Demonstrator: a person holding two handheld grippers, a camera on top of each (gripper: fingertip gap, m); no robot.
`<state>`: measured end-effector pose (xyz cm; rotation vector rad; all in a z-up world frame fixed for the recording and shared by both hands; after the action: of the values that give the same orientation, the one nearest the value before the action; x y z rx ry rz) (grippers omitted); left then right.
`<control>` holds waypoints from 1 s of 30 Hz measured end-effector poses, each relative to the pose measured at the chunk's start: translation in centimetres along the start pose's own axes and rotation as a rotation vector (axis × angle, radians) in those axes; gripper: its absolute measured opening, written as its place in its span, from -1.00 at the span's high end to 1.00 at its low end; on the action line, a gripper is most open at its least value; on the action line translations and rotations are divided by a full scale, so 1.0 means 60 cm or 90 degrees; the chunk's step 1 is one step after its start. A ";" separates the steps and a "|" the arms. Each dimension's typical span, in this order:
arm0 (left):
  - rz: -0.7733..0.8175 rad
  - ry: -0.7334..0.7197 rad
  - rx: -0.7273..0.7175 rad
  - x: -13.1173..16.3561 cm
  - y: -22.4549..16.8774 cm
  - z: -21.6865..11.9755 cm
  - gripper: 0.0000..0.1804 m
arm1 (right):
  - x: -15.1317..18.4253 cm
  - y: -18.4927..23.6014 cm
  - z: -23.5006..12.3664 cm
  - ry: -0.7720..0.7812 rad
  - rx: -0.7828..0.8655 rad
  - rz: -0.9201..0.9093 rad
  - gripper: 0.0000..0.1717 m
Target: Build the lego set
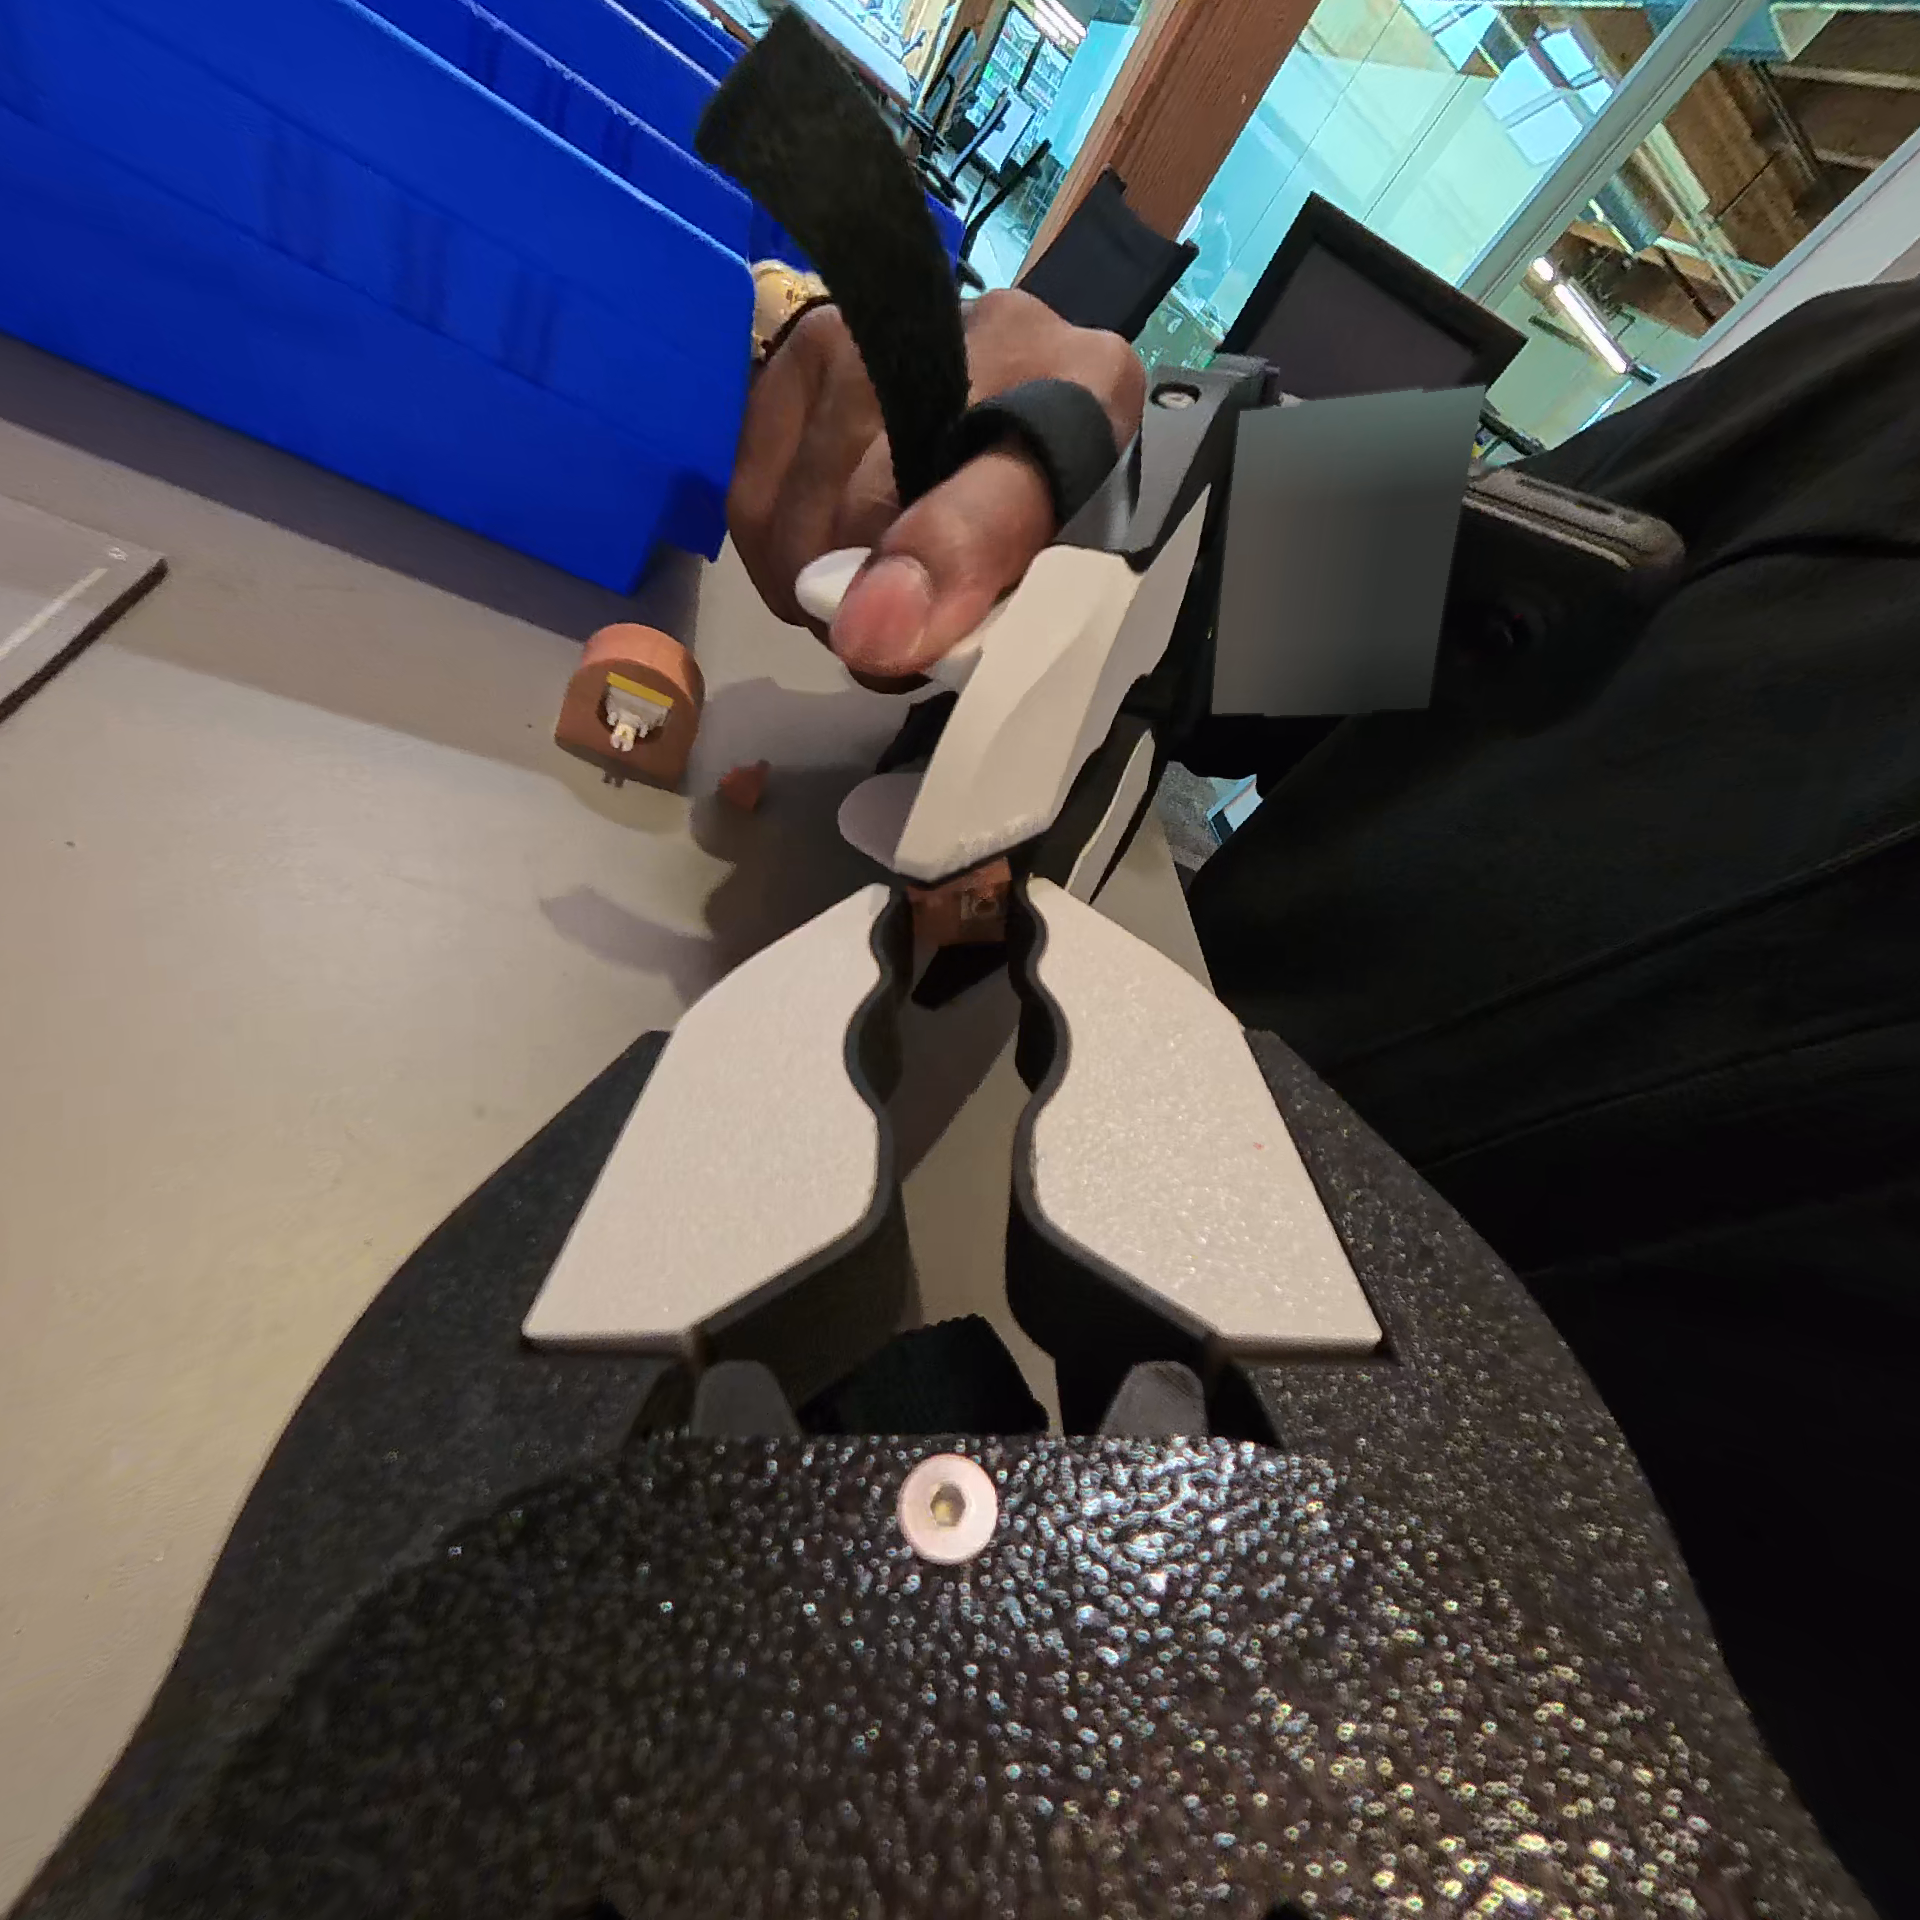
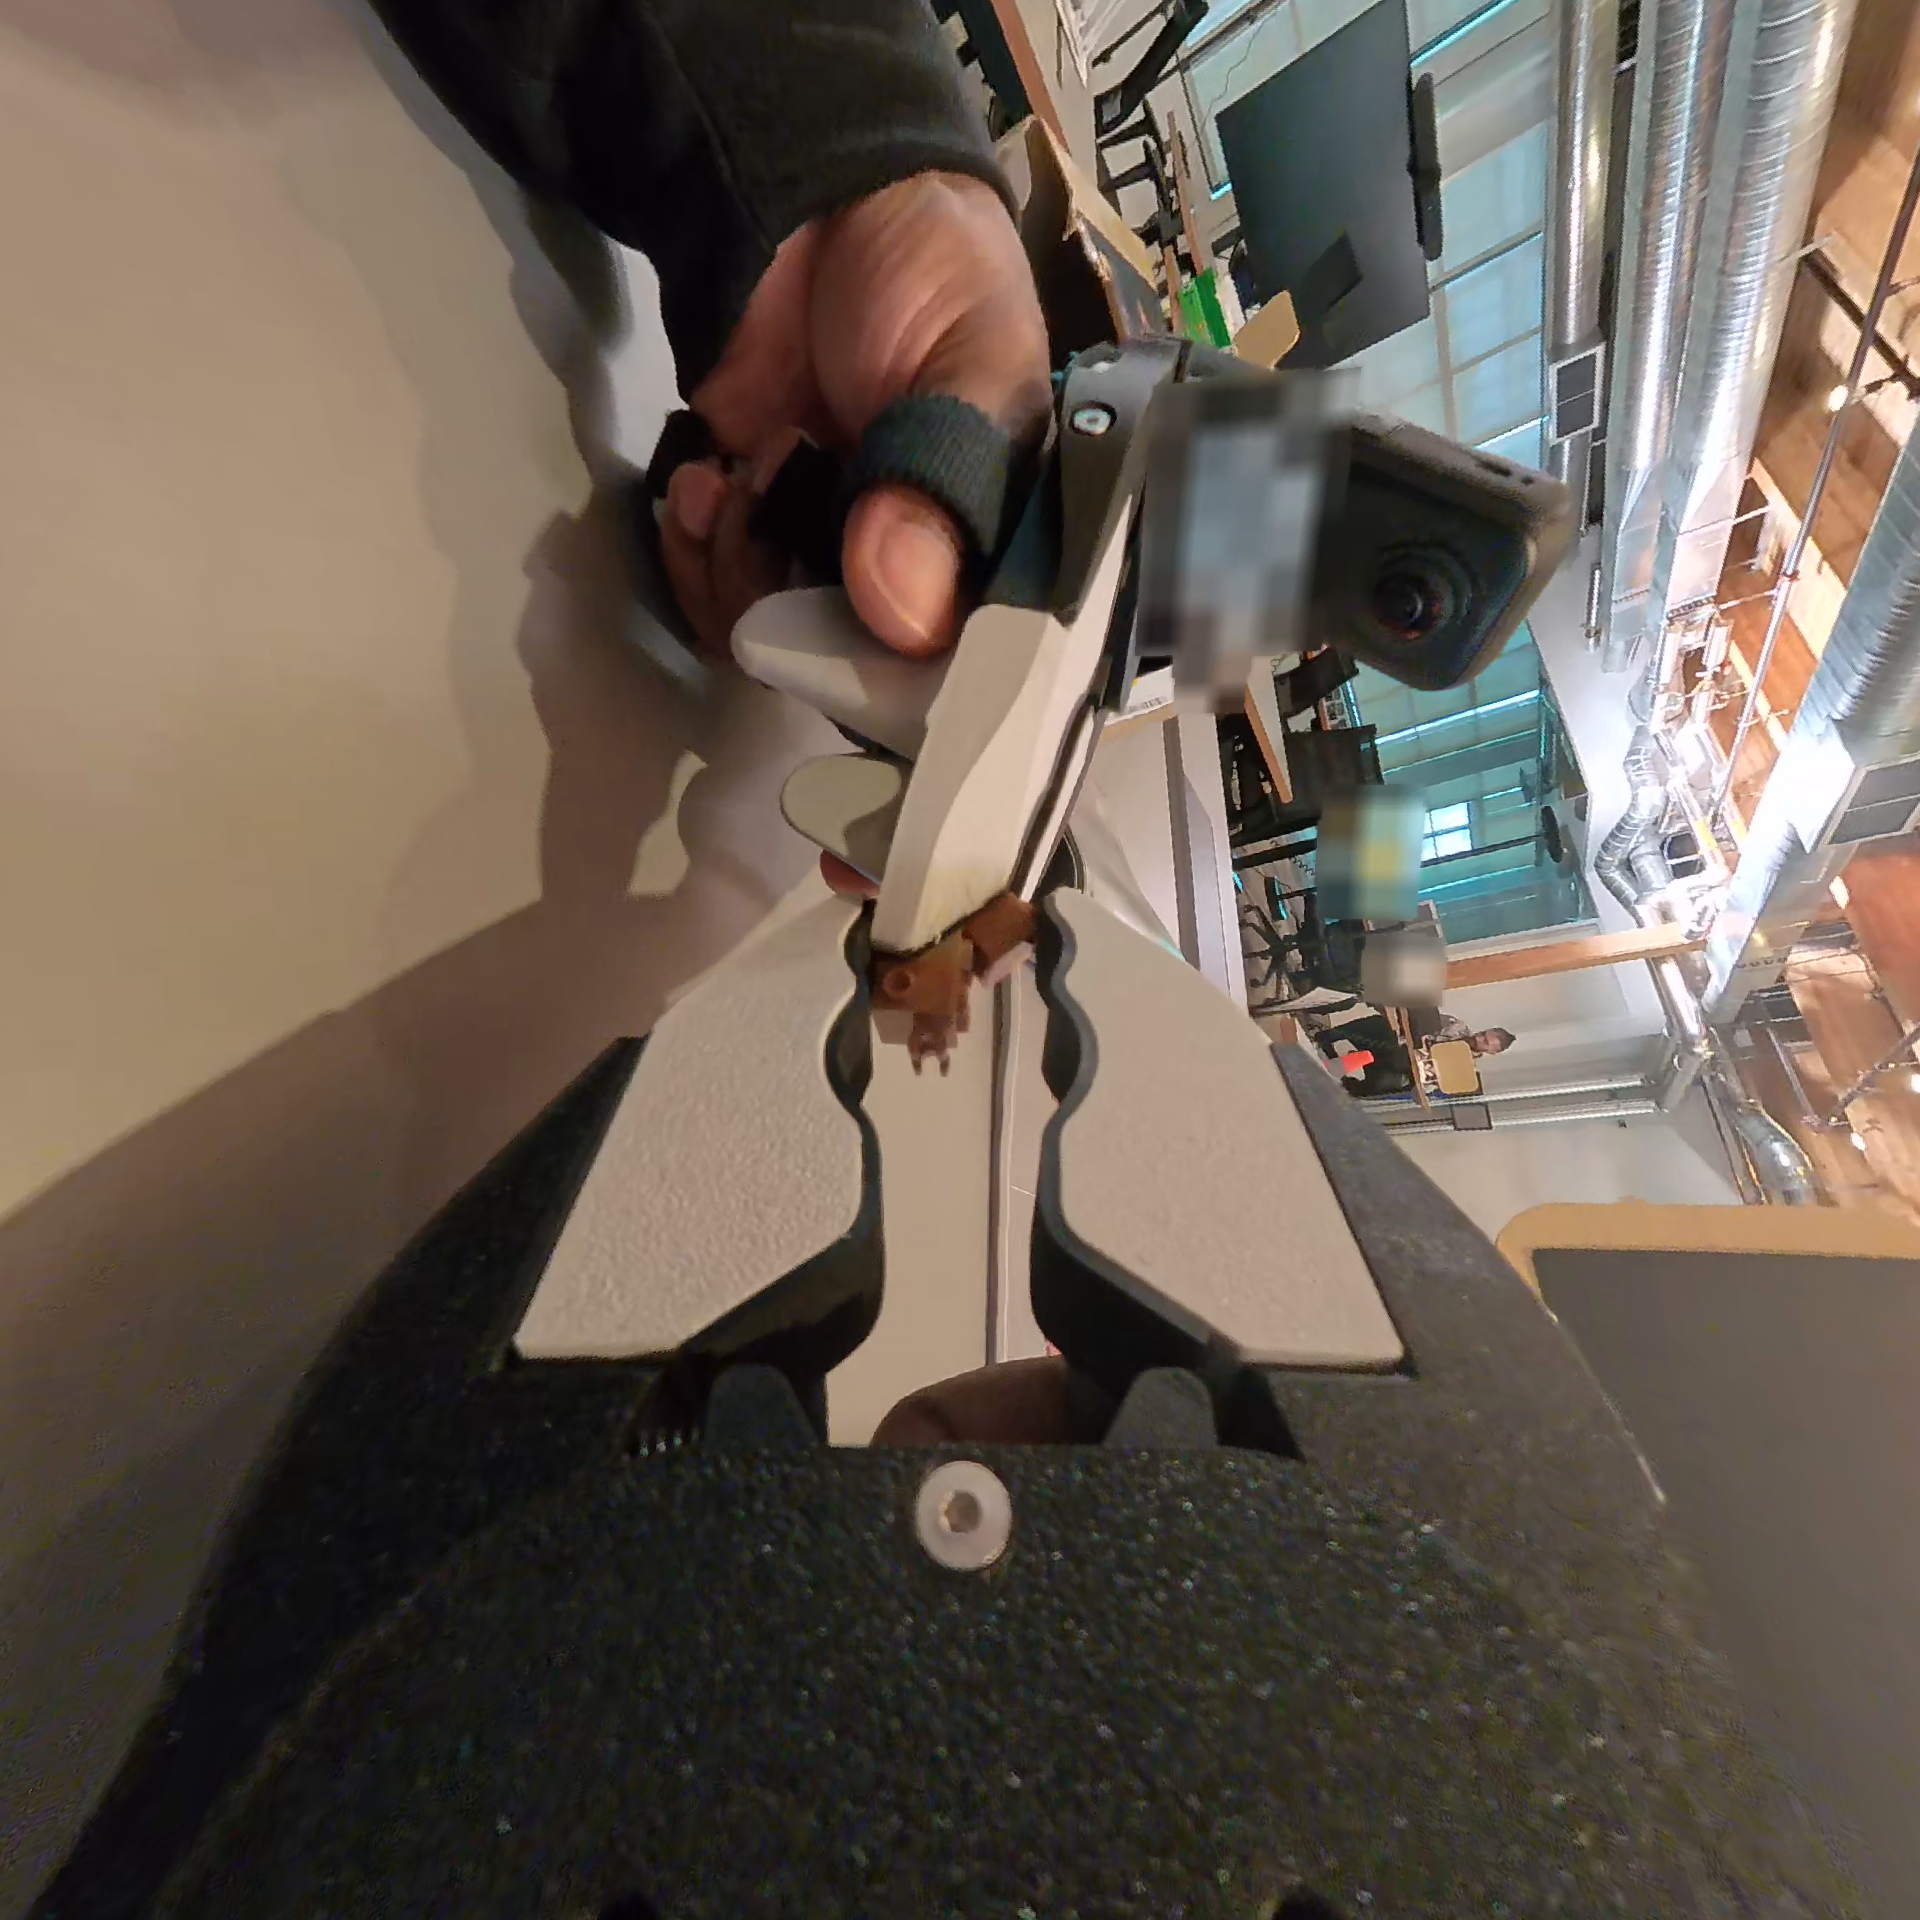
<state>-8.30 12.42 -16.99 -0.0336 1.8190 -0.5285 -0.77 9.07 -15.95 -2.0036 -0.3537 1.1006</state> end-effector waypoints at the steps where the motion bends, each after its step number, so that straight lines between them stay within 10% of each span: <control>1: -0.001 -0.002 -0.001 0.000 0.000 0.000 0.81 | 0.000 -0.001 0.000 0.001 0.006 -0.002 0.67; 30: 0.023 -0.059 -0.042 -0.015 0.005 -0.013 0.81 | 0.001 -0.015 0.003 0.001 0.145 0.031 0.69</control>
<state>-8.66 13.21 -16.08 -0.0688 1.7424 -0.4348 -0.76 9.79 -15.36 -1.8194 -0.1712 1.1170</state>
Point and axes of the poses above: each gripper's, where its closed fingertips meet, z out along the fingers, x out of its underside, y = z × x across the jaws, the point moved 6 cm from there along -z, back along the fingers, and after that the axes turned 10 degrees about z, right-handed, at the moved point
